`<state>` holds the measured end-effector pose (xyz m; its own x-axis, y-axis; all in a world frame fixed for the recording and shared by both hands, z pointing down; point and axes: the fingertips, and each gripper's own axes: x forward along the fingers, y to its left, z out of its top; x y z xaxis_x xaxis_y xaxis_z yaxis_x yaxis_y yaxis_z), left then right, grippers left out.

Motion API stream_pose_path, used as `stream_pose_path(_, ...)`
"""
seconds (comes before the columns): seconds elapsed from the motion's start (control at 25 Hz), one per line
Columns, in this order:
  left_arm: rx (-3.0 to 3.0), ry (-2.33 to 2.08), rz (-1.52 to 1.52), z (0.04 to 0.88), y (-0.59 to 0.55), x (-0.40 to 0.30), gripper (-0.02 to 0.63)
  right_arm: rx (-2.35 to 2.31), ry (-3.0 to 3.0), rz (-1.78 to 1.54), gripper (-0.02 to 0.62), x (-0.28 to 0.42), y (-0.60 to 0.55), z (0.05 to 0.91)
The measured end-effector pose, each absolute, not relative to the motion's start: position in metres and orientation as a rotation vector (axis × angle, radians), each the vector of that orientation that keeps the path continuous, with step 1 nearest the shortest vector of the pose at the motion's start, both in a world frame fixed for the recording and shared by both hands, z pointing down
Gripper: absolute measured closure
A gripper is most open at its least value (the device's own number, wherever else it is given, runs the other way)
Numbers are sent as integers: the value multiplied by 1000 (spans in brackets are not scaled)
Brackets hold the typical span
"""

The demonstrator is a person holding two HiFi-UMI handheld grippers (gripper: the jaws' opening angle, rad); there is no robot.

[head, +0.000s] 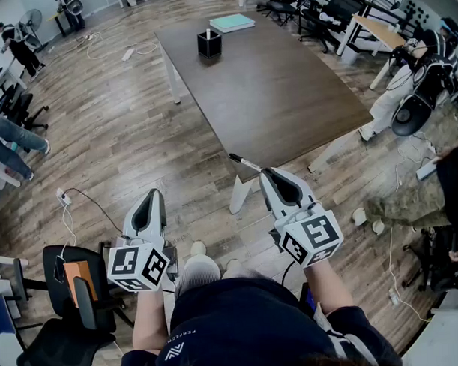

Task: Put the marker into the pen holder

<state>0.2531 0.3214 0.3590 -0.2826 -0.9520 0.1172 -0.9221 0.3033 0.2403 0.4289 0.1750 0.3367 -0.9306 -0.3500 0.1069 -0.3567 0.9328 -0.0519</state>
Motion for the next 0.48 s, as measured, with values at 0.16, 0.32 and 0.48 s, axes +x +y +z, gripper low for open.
stream_pose_path(0.16,1721,-2332,-186,360,319,257,601,545,-2990,108,563,431,173,338)
stream_pose_path(0.32,1710,-2349,-158,361,321,255,601,534,-2989,112,563,426,171,338)
stream_pose_path(0.48,1684,-2352,-158,364,324,250,601,518,-2985,129,563,420,169,340)
